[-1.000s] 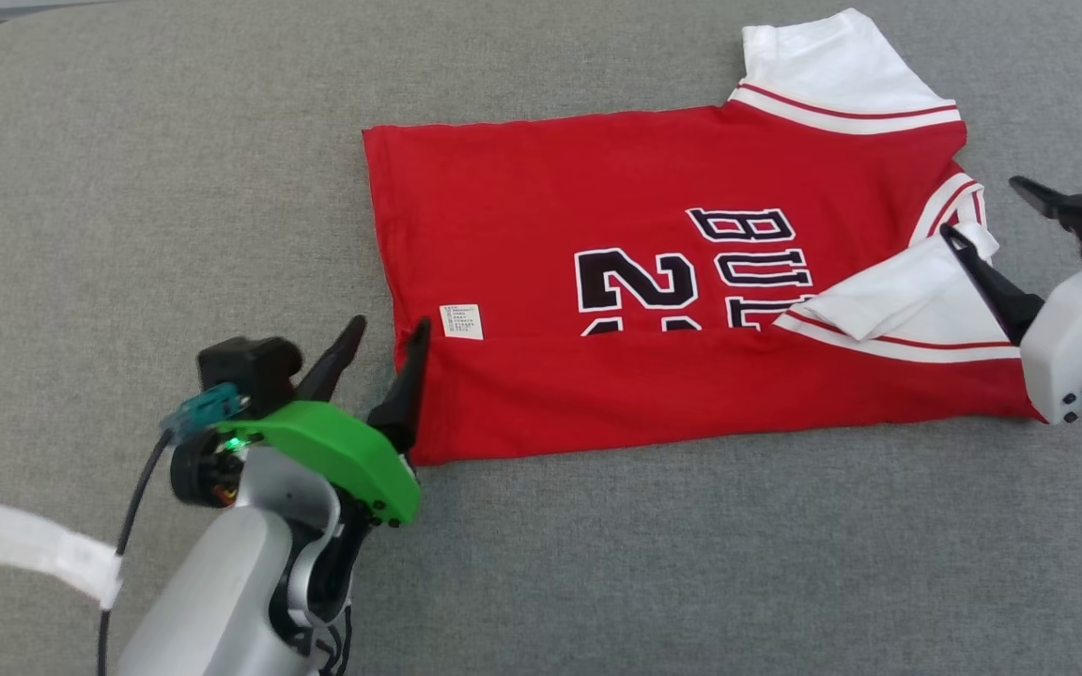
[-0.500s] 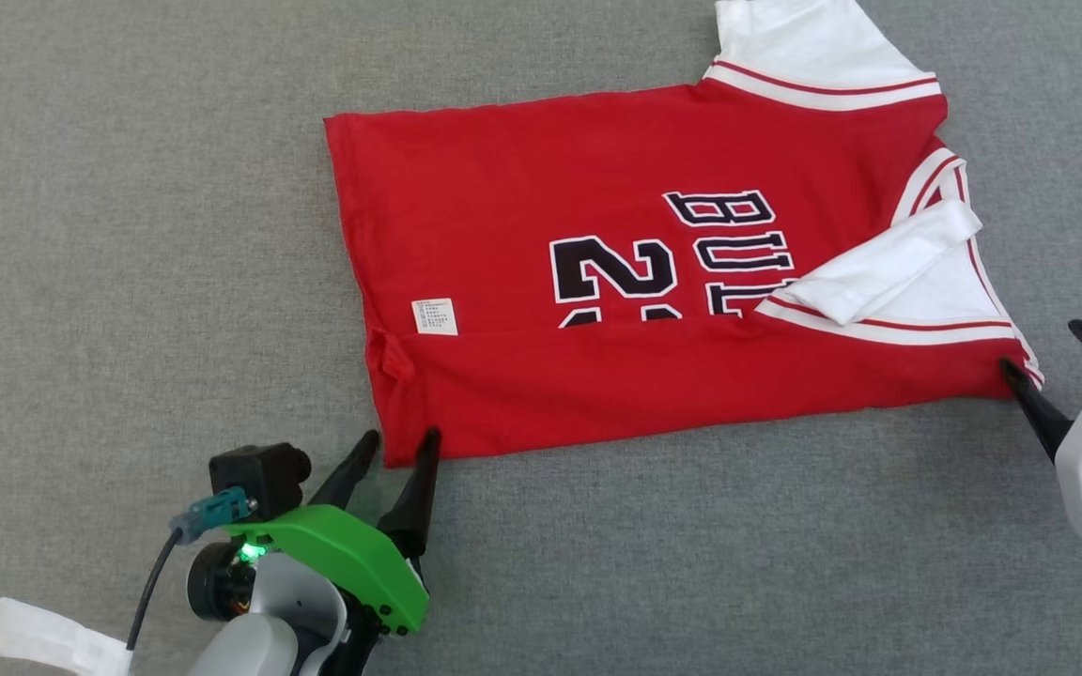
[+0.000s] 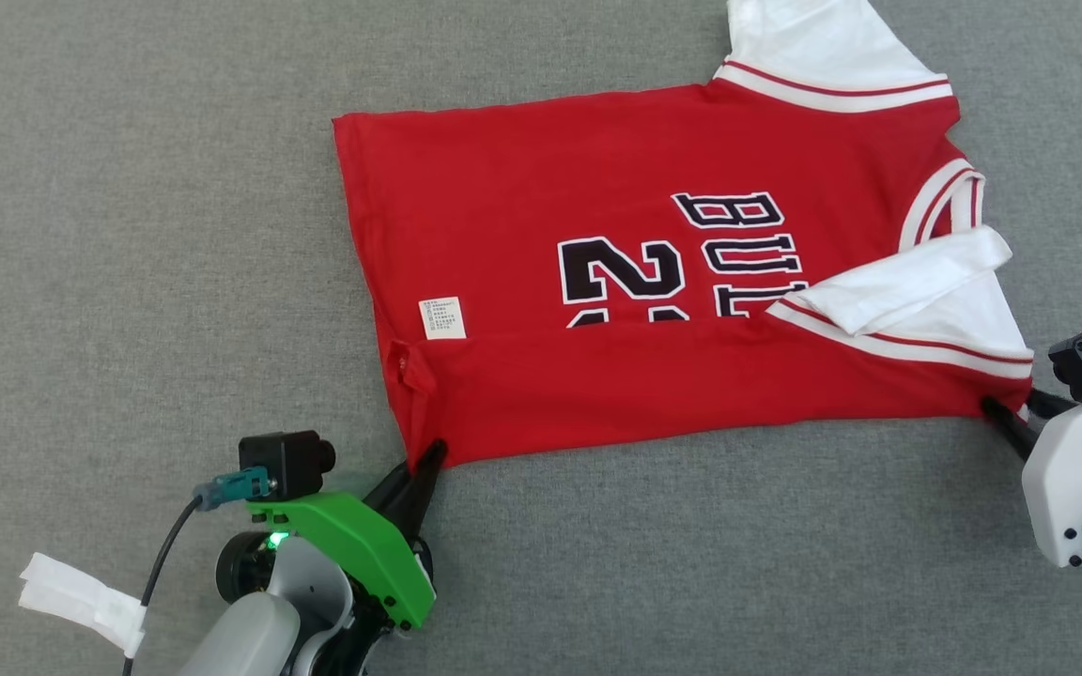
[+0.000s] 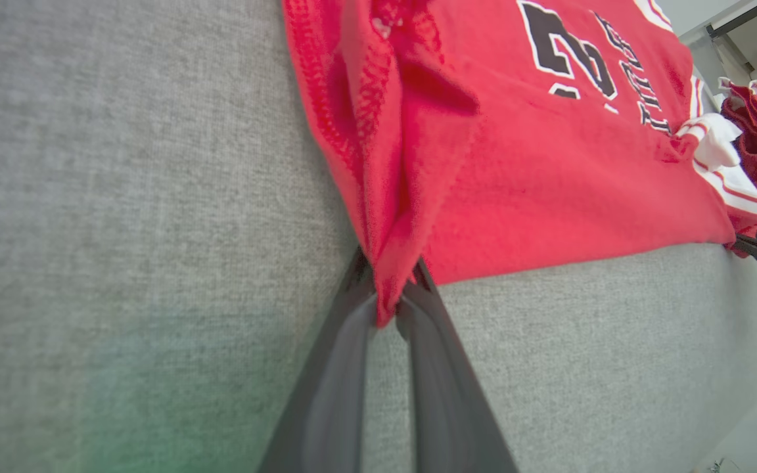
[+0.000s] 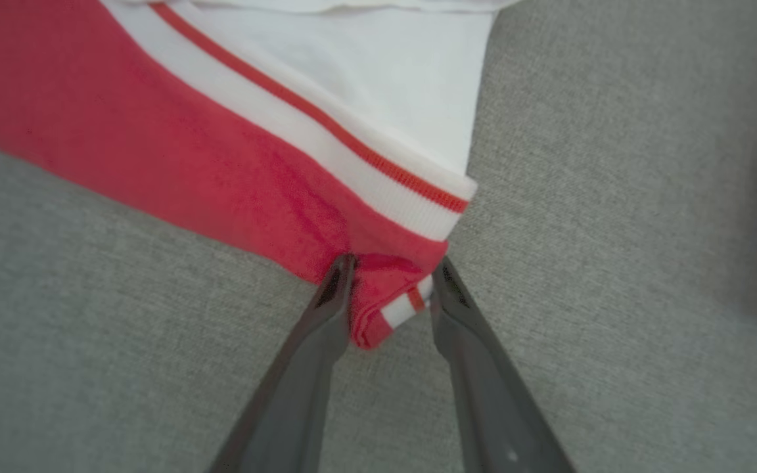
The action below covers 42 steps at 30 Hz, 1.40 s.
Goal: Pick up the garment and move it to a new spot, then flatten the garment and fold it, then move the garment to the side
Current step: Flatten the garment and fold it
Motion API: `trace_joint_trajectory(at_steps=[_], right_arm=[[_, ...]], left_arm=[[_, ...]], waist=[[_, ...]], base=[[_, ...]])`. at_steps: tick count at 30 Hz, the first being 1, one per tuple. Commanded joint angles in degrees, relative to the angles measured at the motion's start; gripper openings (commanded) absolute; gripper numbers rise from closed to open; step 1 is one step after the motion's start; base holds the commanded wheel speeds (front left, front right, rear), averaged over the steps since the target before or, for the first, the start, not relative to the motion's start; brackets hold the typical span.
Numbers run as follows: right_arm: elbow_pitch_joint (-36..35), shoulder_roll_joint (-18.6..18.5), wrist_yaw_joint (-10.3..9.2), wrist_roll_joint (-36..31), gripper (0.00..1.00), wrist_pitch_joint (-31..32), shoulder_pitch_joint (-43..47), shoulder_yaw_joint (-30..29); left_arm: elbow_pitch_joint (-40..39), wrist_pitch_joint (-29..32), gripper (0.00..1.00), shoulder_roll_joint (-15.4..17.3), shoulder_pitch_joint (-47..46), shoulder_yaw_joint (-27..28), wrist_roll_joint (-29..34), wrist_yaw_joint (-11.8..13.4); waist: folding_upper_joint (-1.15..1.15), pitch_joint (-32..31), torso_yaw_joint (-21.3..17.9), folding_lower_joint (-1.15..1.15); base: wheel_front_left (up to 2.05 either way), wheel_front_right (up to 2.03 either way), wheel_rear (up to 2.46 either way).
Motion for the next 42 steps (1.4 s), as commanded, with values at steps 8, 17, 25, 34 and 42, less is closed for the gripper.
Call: trace_joint_trajectory(at_steps=[8,17,25,34,42], right_arm=[[0.92,-6.14,-0.08,9.66,0.0,0.58,3.22,0.09],[-2.35,-8.75,-0.06,14.99,0.47,6.21,11.05,-2.16],[-9.52,-11.63,-0.06,12.06,1.0,6.94,12.54,-8.1],[-20.94,-15.69,-0.05,11.65,1.0,10.4,-1.91,-15.81],[-9.22,-11.0,-0.04,1.2,1.0,12.07,-29.39,-2.93]], left_arm=[[-7.59,4.48,0.0,6.82,7.39,-0.22,-3.04,-2.39],[-17.67,6.67,1.0,8.79,16.9,-1.38,-5.54,0.04],[-18.92,4.86,1.0,11.38,15.24,-0.22,-0.16,4.15],[-21.56,6.84,1.0,11.76,0.76,2.64,5.02,6.64],[-9.25,7.91,1.0,3.57,-19.53,1.75,4.9,3.67]], waist=[[0.0,-4.99,0.17,0.0],[0.0,-4.65,0.06,0.0],[0.0,-3.5,-0.02,0.0],[0.0,6.83,2.79,0.0],[0.0,17.92,8.74,0.0]], base=[[0.0,0.0,0.0],[0.0,0.0,0.0],[0.0,0.0,0.0],[0.0,0.0,0.0],[0.0,0.0,0.0]])
